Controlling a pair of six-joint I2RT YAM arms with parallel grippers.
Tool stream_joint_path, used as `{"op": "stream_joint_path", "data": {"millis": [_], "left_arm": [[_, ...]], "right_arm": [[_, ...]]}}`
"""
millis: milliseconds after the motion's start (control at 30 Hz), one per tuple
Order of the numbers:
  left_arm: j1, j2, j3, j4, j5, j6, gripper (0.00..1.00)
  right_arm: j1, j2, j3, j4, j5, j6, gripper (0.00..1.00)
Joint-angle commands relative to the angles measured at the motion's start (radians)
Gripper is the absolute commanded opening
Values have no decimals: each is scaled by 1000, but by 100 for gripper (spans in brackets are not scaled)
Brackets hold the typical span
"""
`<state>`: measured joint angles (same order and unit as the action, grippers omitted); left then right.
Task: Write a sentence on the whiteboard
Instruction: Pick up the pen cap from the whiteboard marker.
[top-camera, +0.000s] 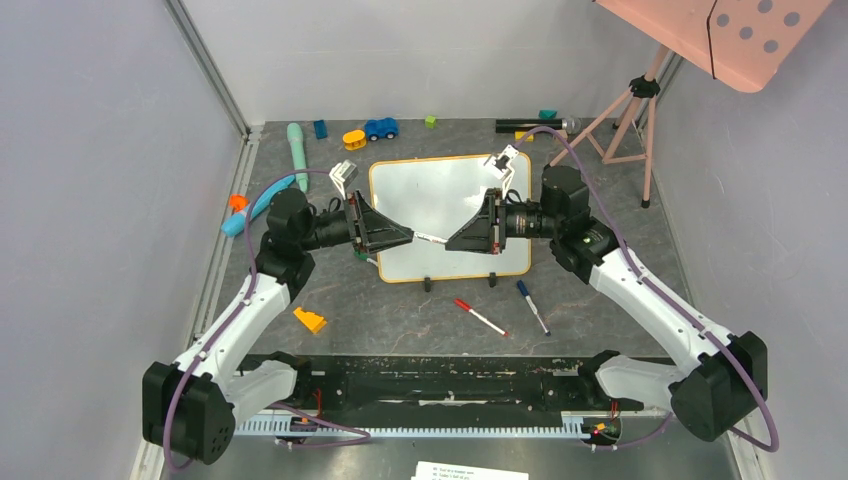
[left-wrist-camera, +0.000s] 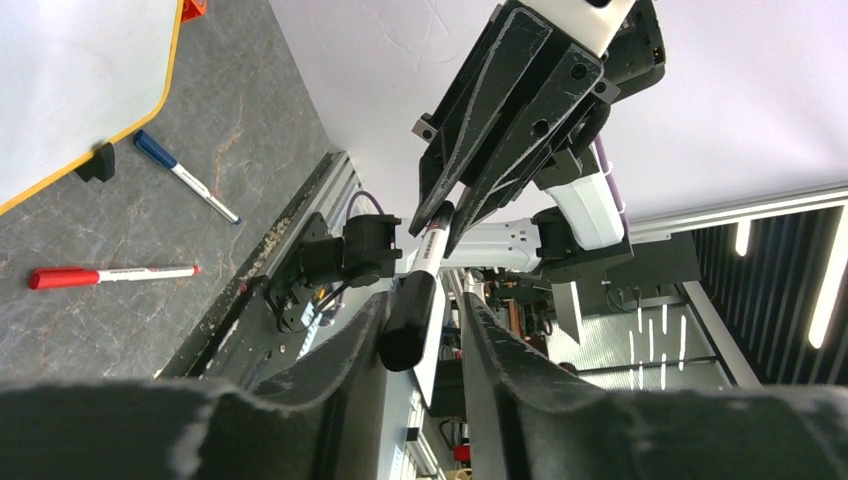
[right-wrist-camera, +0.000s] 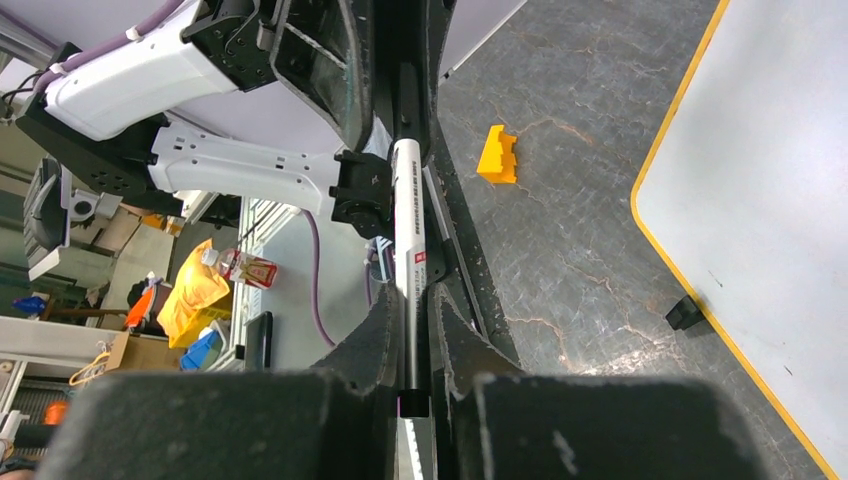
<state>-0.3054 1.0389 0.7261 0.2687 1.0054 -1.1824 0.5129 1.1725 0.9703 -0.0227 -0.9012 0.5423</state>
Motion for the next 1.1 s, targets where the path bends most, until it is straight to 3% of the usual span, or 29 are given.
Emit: {"op": "stream_joint_path", "data": {"millis": [0,100,167,267,400,600,767,800,833,900,933,1067], "left_arm": [[-4,1,9,85,38,-53,45],[-4,1,9,90,37,-57,56],[-4,2,9,95,32,-60,54],[-4,5,7,109,30,-71,42],[-4,9,8,111,33,-72,40],[-4,5,11,114,30,-71,4],[-4,0,12,115,15,-71,2],[-4,-1,12,114,10,-72,2],[-4,-4,10,115,2,-74,2],[-5,-13,7,114,-30,-80,2],[-5,-22,0,115,-60,-87,2],[-12,-63,-49,195,-183,-156,2]], "right_arm": [[-7,-12,-9,9,-10,3,0],[-8,-5,-5,9,-39,2,0],[-9,-3,-2,7,-51,-3,0],[-11,-7,-6,4,-50,-5,0],[-11,-7,-5,3,-57,-6,0],[-12,-1,-3,2,-63,-8,0],[-11,16,22,7,-58,-4,0],[-12,17,27,6,-56,-3,8],[-13,18,31,7,-44,1,32],[-13,13,31,12,7,26,62],[-13,3,20,58,35,61,68],[-13,-79,-146,429,190,363,73]]}}
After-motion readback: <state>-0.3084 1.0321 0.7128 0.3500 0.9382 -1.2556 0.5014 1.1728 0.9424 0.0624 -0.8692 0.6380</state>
